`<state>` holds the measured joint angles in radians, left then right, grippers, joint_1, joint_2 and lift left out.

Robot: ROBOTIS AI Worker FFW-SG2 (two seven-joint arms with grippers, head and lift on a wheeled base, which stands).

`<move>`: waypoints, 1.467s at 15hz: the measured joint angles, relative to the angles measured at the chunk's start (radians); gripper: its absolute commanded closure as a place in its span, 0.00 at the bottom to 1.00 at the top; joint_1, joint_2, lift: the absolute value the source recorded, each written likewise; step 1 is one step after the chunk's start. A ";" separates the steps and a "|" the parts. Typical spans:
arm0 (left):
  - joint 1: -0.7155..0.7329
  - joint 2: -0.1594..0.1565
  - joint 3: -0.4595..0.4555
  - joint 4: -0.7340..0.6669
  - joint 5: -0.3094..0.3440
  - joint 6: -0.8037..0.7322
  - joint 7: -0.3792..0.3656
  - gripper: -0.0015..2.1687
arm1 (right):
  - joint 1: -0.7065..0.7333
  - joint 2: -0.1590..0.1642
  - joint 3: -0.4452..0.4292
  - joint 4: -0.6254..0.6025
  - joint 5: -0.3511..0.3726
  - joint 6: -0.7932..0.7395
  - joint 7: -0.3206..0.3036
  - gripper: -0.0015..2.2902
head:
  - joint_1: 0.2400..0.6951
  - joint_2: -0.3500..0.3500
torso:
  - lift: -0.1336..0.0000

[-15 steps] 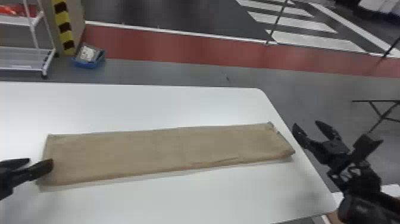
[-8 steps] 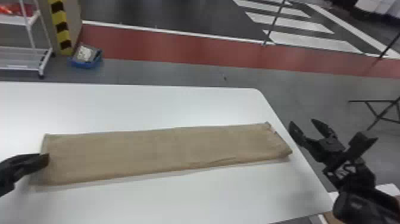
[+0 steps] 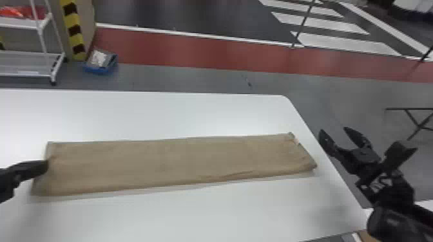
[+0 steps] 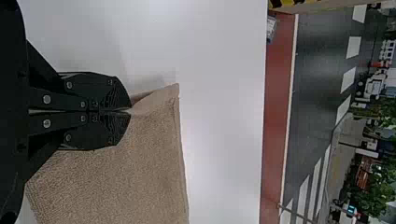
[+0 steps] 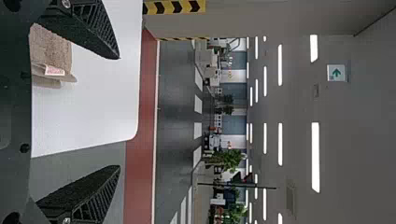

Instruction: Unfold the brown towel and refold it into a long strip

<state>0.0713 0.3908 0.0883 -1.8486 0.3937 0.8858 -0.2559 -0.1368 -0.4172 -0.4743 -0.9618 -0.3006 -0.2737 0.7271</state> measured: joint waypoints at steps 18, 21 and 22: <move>0.083 -0.003 0.072 -0.130 0.014 -0.215 0.172 0.03 | 0.130 0.111 0.061 -0.442 0.016 0.365 -0.041 0.02 | 1.00 0.34 | 0.08; 0.157 -0.024 -0.003 -0.212 0.001 -0.365 0.215 0.03 | 0.203 0.184 0.131 -0.685 0.036 0.540 -0.095 0.02 | 1.00 0.39 | 0.08; 0.181 -0.033 -0.028 -0.234 -0.010 -0.404 0.217 0.03 | 0.240 0.214 0.156 -0.766 0.052 0.571 -0.127 0.02 | 1.00 0.40 | 0.08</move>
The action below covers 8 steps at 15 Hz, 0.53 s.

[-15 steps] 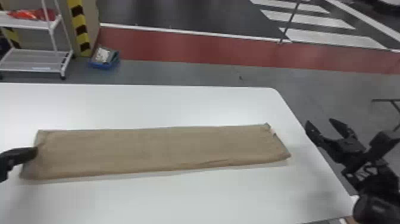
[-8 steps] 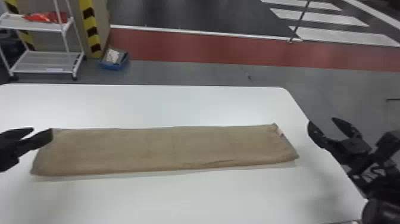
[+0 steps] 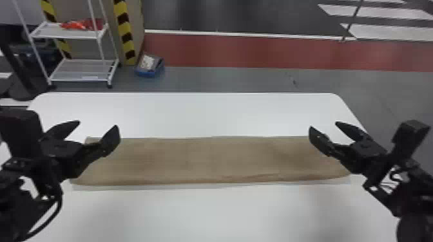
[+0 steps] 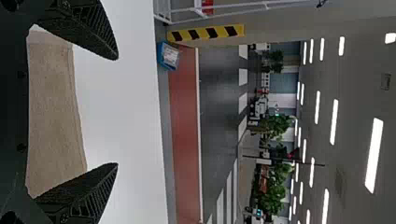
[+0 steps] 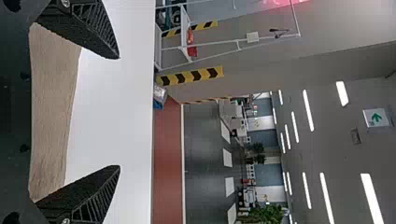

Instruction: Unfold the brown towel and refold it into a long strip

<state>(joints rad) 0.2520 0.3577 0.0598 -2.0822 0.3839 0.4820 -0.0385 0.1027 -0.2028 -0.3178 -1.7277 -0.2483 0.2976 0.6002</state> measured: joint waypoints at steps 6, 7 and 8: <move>0.140 -0.034 -0.140 -0.045 -0.132 -0.345 0.142 0.04 | 0.282 0.083 0.142 -0.324 0.027 -0.048 -0.140 0.02 | 1.00 0.48 | 0.08; 0.162 -0.035 -0.151 -0.046 -0.140 -0.389 0.150 0.04 | 0.325 0.088 0.162 -0.350 0.029 -0.085 -0.162 0.02 | 1.00 0.48 | 0.08; 0.189 -0.035 -0.160 -0.048 -0.149 -0.432 0.160 0.04 | 0.371 0.091 0.185 -0.376 0.030 -0.121 -0.187 0.02 | 1.00 0.49 | 0.08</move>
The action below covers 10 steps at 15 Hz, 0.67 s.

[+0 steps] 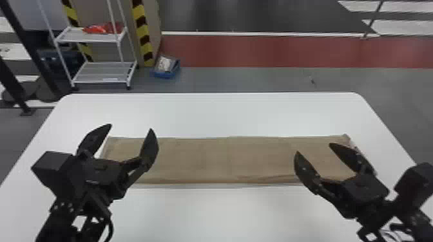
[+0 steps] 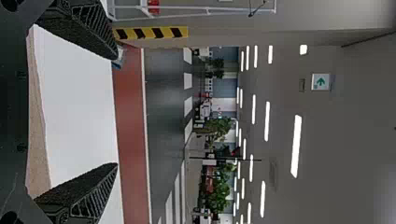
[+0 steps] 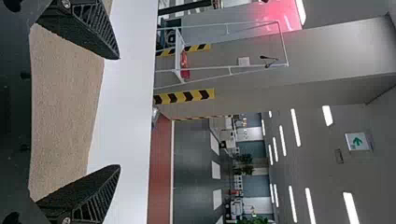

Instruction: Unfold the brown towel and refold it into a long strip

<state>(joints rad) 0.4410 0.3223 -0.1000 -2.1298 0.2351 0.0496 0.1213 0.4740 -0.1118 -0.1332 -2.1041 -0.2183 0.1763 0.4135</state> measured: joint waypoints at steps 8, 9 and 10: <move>0.157 0.011 -0.010 0.012 -0.057 -0.240 0.056 0.04 | 0.236 0.010 0.050 -0.080 -0.005 -0.223 -0.117 0.03 | 1.00 0.53 | 0.08; 0.177 0.013 -0.010 0.014 -0.058 -0.275 0.056 0.04 | 0.255 0.010 0.046 -0.083 -0.009 -0.235 -0.130 0.03 | 1.00 0.52 | 0.08; 0.197 0.016 -0.010 0.016 -0.060 -0.306 0.055 0.04 | 0.273 0.008 0.040 -0.087 -0.012 -0.252 -0.140 0.03 | 1.00 0.51 | 0.08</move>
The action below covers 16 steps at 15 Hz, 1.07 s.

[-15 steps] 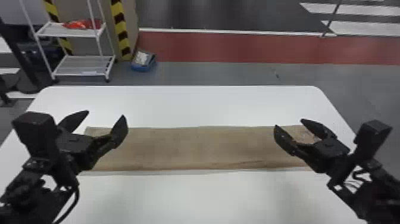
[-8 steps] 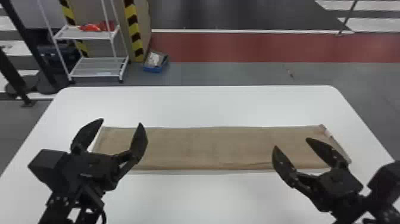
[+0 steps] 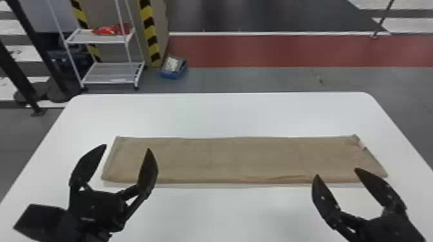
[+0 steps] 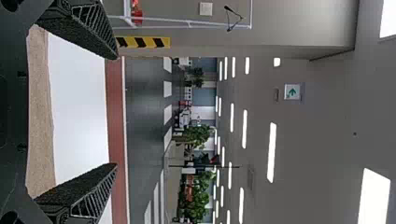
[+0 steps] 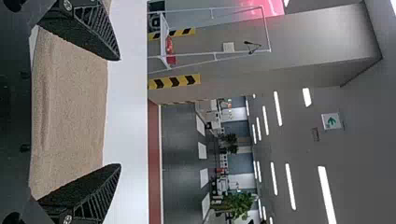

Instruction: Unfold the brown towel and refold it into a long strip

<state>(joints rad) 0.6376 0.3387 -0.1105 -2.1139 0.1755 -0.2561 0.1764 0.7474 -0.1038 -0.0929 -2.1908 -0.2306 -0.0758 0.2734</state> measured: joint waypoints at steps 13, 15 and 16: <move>0.099 0.020 -0.018 -0.022 -0.041 -0.076 0.000 0.04 | 0.083 0.001 -0.057 -0.038 -0.084 -0.082 -0.012 0.04 | 1.00 0.39 | 0.08; 0.105 0.019 -0.018 -0.028 -0.042 -0.073 0.000 0.04 | 0.087 0.002 -0.038 -0.043 -0.084 -0.083 -0.022 0.04 | 1.00 0.41 | 0.08; 0.108 0.019 -0.018 -0.031 -0.042 -0.073 0.001 0.04 | 0.089 0.002 -0.032 -0.047 -0.084 -0.084 -0.026 0.04 | 1.00 0.41 | 0.08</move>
<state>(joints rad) 0.7455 0.3577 -0.1286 -2.1452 0.1334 -0.3290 0.1771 0.8365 -0.1015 -0.1246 -2.2373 -0.3145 -0.1599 0.2475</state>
